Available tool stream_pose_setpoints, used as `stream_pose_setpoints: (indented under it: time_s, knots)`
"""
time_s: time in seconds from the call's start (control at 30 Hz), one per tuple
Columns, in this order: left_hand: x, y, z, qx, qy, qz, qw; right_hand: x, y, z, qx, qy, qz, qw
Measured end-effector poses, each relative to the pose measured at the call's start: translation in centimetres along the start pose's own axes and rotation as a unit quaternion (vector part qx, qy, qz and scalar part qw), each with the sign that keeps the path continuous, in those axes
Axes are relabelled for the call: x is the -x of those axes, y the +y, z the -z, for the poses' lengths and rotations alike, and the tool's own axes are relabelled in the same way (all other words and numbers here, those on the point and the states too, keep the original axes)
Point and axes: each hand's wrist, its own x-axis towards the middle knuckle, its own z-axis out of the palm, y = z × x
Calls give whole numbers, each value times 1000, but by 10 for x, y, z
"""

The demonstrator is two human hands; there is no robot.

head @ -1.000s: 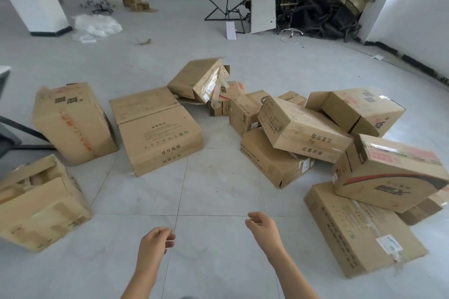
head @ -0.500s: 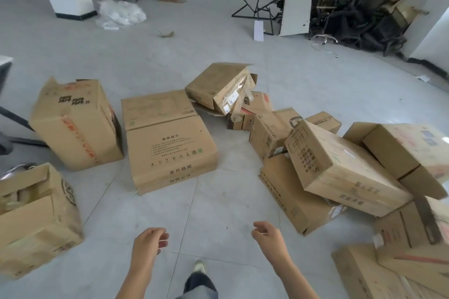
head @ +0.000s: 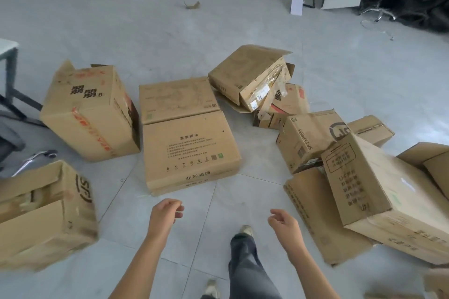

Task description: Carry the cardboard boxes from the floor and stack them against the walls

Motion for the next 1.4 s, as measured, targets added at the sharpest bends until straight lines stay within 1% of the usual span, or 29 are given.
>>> stream_pose_setpoints:
  time_s: [0.1,0.27,0.4,0.53,0.67,0.8,0.97,1.1,1.23,1.3,1.4]
  knots:
    - [-31,19,-11,6,23,3,1000,-51,-24,0,4,-19,12,1000]
    - [-82,56,-32,22,84,12,996,-138,-81,-2,14,-83,30,996]
    - [-117,80,-49,35,109,38,993,-202,-120,-3,43,-124,46,990]
    - [-151,92,-49,35,125,53,990,-255,-144,-15,66,-132,38,988]
    - [-198,83,-41,10,134,53,990,-308,-146,-34,83,-129,13,988]
    - [-285,38,-35,-35,145,53,987,-397,-119,-76,121,-118,4,986]
    - [-404,-47,-36,-28,201,69,977,-518,-53,-162,192,-114,21,974]
    - [-480,-121,-40,-49,244,56,967,-584,-1,-219,251,-99,30,962]
    - [-534,-186,-25,-60,271,50,959,-639,33,-249,282,-63,46,956]
    - [-550,-211,-20,-50,269,58,960,-659,48,-257,282,-61,22,957]
    - [-561,-231,-21,0,262,82,961,-673,63,-263,279,-62,-11,958]
